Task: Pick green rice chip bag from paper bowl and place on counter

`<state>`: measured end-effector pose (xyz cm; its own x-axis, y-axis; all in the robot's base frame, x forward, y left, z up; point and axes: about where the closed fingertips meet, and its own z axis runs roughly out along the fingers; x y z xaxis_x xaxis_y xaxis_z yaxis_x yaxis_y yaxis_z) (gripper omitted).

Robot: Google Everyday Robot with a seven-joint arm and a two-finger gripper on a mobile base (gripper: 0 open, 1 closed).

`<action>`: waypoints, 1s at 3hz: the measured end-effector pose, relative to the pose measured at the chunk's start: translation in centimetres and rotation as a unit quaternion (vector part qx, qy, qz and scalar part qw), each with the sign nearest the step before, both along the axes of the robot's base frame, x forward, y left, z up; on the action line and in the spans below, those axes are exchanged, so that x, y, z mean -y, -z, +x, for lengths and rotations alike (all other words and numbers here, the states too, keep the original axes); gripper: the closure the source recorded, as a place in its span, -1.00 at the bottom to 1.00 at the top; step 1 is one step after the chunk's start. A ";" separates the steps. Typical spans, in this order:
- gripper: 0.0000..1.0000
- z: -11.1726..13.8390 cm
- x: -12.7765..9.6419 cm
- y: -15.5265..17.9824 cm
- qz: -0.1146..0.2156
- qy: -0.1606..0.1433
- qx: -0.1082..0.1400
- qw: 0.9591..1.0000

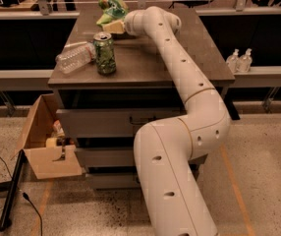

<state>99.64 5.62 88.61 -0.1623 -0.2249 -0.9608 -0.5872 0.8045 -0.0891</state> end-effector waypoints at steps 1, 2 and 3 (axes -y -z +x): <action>-0.16 -0.7 -0.3 0.9 -0.011 -0.015 -0.016 1.000; 0.31 -1.2 -0.3 1.6 -0.018 -0.023 -0.029 0.999; 0.74 -1.1 0.8 1.6 -0.021 -0.013 -0.032 0.999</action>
Offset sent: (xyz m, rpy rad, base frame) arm 0.0253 -0.0077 -0.0046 -0.0527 0.0848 0.0619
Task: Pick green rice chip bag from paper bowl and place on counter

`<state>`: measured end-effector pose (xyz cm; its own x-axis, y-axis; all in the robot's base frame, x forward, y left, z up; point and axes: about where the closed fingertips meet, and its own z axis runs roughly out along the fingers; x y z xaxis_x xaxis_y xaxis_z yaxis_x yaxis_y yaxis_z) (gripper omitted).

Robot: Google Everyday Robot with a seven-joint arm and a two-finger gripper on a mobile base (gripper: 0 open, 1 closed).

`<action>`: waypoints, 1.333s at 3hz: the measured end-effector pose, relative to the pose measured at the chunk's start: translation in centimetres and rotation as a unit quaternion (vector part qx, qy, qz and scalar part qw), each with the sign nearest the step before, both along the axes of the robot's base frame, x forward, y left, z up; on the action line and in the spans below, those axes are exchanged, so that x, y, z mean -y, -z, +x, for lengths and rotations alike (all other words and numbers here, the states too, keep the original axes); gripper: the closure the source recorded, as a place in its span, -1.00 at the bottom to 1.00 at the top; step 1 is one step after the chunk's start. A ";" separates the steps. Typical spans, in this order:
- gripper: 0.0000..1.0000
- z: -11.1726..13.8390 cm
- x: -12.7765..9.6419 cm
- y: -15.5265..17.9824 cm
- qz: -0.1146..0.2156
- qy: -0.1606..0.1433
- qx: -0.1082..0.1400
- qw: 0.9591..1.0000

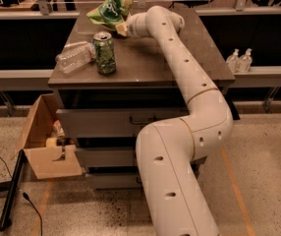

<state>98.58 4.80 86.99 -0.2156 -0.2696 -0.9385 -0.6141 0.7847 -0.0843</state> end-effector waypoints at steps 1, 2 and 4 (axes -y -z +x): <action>1.00 0.2 2.2 -1.0 -0.005 0.018 0.007 1.000; 1.00 0.4 5.5 -4.9 -0.012 0.045 0.051 0.998; 1.00 -0.2 12.2 -14.5 -0.034 0.106 0.162 0.981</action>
Offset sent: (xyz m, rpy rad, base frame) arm -0.0129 -0.1040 0.1078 -0.0363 -0.2388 -0.1739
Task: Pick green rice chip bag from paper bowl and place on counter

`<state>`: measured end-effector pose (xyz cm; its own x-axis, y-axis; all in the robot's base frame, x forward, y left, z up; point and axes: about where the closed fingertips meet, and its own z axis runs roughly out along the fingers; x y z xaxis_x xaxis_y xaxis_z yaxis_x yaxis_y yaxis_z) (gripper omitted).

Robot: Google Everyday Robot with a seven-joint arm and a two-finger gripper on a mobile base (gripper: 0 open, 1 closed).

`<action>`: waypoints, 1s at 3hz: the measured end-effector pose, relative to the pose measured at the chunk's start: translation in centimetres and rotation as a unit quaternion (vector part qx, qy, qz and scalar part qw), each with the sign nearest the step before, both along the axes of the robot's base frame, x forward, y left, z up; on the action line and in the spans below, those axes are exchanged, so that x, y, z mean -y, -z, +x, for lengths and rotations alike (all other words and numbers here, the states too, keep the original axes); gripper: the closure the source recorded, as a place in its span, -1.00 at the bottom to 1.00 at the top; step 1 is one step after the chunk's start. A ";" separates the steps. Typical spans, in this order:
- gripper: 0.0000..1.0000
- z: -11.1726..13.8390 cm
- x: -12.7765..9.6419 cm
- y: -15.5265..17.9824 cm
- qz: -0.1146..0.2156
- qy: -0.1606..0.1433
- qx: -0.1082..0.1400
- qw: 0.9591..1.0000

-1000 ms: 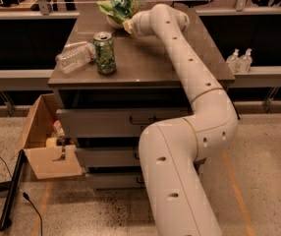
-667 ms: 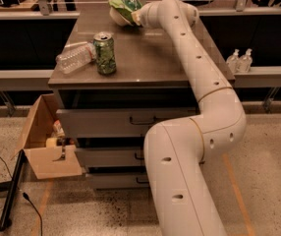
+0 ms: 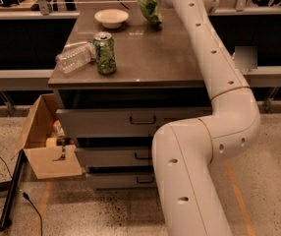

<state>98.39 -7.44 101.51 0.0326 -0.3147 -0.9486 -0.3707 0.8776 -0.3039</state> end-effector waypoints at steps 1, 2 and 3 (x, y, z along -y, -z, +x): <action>1.00 -1.8 4.8 -2.3 -0.028 0.043 0.010 0.999; 1.00 -3.9 9.0 3.3 -0.072 0.073 -0.053 0.993; 0.63 -7.3 12.4 13.5 -0.096 0.084 -0.155 0.980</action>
Offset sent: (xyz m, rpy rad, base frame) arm -0.1896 -0.1093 -0.0853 -0.2802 0.2479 -0.1788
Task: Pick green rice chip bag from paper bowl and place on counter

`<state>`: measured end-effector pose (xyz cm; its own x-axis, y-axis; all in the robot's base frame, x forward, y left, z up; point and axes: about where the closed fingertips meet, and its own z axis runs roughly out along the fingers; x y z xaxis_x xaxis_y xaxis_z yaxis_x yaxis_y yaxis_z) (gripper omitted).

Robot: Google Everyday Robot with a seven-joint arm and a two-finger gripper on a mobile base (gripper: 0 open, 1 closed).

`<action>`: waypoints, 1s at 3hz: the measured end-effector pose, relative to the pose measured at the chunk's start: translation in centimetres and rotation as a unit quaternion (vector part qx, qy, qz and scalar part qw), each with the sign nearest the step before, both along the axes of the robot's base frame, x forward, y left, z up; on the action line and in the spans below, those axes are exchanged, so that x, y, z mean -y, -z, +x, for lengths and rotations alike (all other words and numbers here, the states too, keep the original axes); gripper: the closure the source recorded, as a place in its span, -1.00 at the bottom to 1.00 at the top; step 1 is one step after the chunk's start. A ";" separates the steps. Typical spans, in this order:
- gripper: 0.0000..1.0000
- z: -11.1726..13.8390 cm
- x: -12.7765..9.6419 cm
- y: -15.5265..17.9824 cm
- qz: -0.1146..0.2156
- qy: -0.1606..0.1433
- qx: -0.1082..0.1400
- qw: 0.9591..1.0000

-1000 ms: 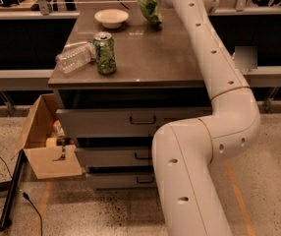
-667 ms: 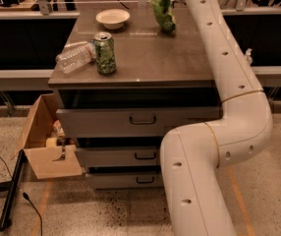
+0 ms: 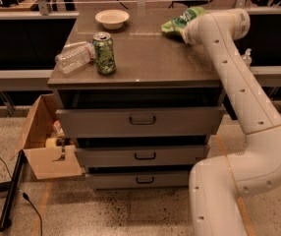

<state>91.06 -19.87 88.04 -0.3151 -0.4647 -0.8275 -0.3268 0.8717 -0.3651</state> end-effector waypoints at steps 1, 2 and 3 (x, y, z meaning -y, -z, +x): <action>0.16 -5.3 2.0 6.0 -0.005 0.013 -0.082 0.997; -0.28 -5.3 2.0 5.2 -0.005 0.013 -0.082 0.997; -0.78 -5.3 2.0 4.3 -0.005 0.013 -0.083 0.996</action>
Offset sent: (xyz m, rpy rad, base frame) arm -0.2071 0.0459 0.0131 -0.0780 0.1644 0.2069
